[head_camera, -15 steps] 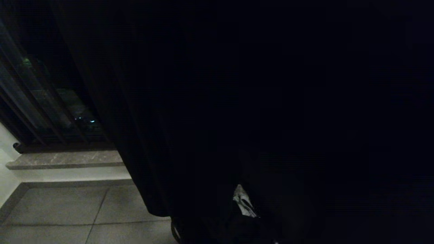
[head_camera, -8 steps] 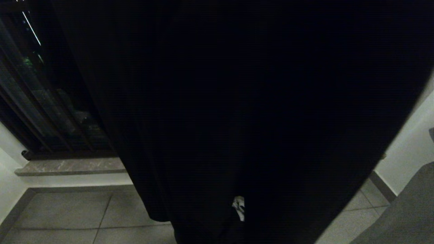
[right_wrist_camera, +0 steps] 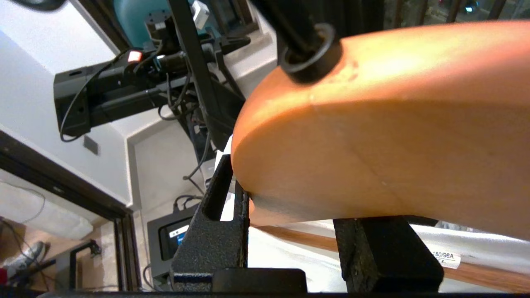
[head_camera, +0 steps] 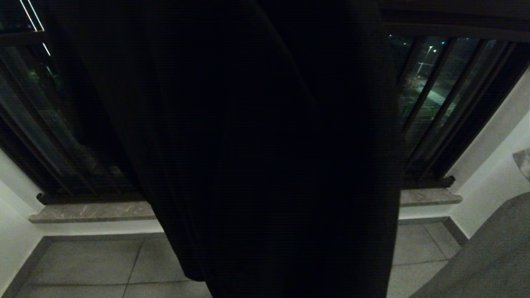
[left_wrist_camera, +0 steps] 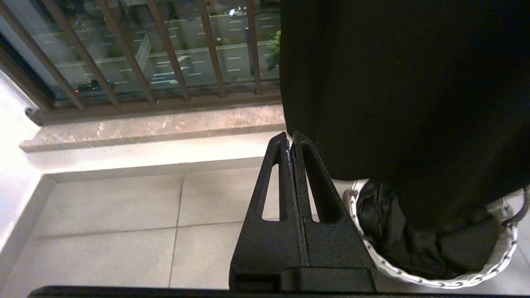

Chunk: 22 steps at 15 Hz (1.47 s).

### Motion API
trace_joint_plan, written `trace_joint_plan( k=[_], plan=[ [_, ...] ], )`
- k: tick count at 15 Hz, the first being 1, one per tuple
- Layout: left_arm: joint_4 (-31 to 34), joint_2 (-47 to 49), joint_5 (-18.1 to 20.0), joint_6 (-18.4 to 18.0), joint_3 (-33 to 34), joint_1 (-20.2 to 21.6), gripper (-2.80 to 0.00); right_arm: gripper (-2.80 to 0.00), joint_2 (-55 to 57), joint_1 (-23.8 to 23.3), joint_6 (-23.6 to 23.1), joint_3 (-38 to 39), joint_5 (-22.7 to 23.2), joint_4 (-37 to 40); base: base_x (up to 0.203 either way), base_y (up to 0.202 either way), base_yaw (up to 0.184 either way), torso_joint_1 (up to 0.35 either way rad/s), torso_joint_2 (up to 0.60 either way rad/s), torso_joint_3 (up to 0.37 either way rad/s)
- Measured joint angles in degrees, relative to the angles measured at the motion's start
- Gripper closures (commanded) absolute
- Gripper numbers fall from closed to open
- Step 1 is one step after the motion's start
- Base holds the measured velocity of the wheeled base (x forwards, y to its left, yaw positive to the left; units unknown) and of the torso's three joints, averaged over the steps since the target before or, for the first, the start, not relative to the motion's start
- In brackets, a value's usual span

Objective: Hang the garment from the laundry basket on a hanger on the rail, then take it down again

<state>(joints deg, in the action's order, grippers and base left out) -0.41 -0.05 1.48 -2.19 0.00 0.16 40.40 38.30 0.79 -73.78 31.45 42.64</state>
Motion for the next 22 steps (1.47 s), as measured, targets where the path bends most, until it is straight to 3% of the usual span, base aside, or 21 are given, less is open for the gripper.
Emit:
trace_joint_plan(
  k=[9, 22],
  plan=[
    [0.0, 0.0, 0.0, 0.0, 0.0, 0.0, 0.0, 0.0, -0.2, 0.0, -0.8, 0.7, 0.0, -0.5, 0.0, 0.0, 0.0, 0.226, -0.57, -0.345],
    [0.0, 0.0, 0.0, 0.0, 0.0, 0.0, 0.0, 0.0, -0.4, 0.0, -1.5, 0.7, 0.0, -0.4, 0.0, 0.0, 0.0, 0.154, -0.35, -0.197]
  ],
)
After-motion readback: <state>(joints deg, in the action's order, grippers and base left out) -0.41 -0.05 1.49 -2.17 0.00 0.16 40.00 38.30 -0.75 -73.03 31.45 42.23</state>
